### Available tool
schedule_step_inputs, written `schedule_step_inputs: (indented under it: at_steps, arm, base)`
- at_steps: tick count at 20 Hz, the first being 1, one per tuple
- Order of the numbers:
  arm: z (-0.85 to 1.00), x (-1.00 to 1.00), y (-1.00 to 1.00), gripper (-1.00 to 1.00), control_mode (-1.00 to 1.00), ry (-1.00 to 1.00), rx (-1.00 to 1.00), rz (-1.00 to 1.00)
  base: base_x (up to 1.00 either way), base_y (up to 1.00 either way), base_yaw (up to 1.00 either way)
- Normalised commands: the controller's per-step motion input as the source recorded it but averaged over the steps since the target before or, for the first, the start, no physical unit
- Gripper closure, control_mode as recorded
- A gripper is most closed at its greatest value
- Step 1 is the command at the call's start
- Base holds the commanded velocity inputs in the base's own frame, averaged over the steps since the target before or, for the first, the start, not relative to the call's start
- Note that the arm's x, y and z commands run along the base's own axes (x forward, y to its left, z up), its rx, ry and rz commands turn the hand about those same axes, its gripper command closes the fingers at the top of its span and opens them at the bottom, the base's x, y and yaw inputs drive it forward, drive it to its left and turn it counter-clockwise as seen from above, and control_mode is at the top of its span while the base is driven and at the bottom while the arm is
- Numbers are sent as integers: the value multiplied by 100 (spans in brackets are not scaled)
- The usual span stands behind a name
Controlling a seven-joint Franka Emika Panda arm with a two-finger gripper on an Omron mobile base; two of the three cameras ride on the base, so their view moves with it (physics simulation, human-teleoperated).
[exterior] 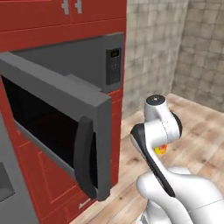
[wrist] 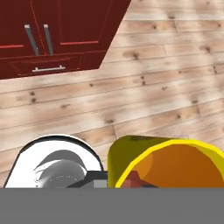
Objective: Place the microwavable item in the microwave. Then, close the microwave door and press the start button.
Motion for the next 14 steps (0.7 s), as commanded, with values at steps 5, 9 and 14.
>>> schedule_step_inputs:
  at_steps: [5, 9, 14]
  arm:
    - [0, 0, 0, 100, 100, 0, 0, 0]
    - [0, 0, 0, 100, 100, 0, 0, 0]
    - [0, 0, 0, 100, 100, 0, 0, 0]
  base:
    - [50, -9, 65]
    - [46, -43, 57]
    - [45, -67, 56]
